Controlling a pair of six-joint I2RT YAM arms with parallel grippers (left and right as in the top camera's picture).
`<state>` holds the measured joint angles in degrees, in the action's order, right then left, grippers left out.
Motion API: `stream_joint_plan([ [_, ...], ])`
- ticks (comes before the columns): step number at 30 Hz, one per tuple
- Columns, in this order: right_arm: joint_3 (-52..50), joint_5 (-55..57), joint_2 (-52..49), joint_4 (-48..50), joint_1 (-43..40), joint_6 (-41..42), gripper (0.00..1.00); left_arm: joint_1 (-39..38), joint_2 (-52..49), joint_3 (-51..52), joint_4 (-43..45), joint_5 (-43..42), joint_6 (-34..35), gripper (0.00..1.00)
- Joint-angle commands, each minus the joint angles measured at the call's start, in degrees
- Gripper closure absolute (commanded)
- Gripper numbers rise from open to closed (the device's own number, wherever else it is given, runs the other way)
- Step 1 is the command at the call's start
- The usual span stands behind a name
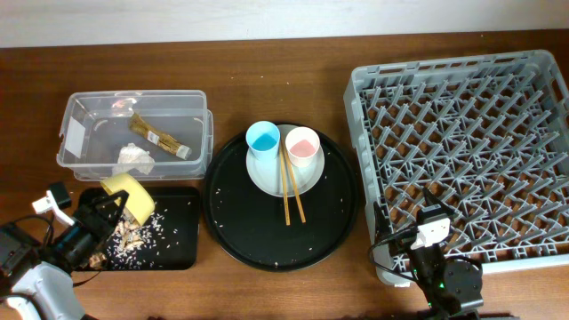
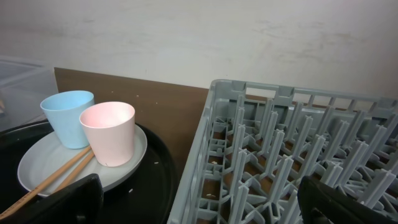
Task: Sort waste into correct bins and load items into the dishwasher rack
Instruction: 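Tip the yellow bowl over the small black tray to dump shells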
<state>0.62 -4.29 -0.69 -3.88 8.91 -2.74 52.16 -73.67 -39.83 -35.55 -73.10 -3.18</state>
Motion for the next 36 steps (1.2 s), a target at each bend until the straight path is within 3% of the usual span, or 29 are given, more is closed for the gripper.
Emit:
stream_joint_plan([
  [1,-0.31,0.28,0.33,-0.26,-0.39,0.48,0.02,0.26,-0.37,0.44,1.64,-0.59,1.77,1.0],
  [8,-0.31,0.28,0.33,-0.26,-0.39,0.48,0.02,0.26,-0.37,0.44,3.52,-1.22,7.08,1.0],
  [20,-0.31,0.28,0.33,-0.26,-0.39,0.46,0.02,0.26,-0.35,0.44,6.97,-8.39,7.69,1.0],
  [24,-0.31,0.28,0.33,-0.26,-0.39,0.48,0.01,0.24,-0.37,0.44,7.48,-4.79,7.91,1.0],
  [26,-0.31,0.28,0.33,-0.26,-0.39,0.46,0.02,0.24,-0.35,0.44,6.56,-9.29,6.29,1.0],
  [30,-0.31,0.28,0.33,-0.26,-0.39,0.46,0.02,0.24,-0.35,0.44,6.14,-3.15,6.62,1.0],
  [36,-0.31,0.26,0.33,-0.26,-0.39,0.46,0.02,0.24,-0.35,0.44,6.99,-3.3,8.33,1.0],
])
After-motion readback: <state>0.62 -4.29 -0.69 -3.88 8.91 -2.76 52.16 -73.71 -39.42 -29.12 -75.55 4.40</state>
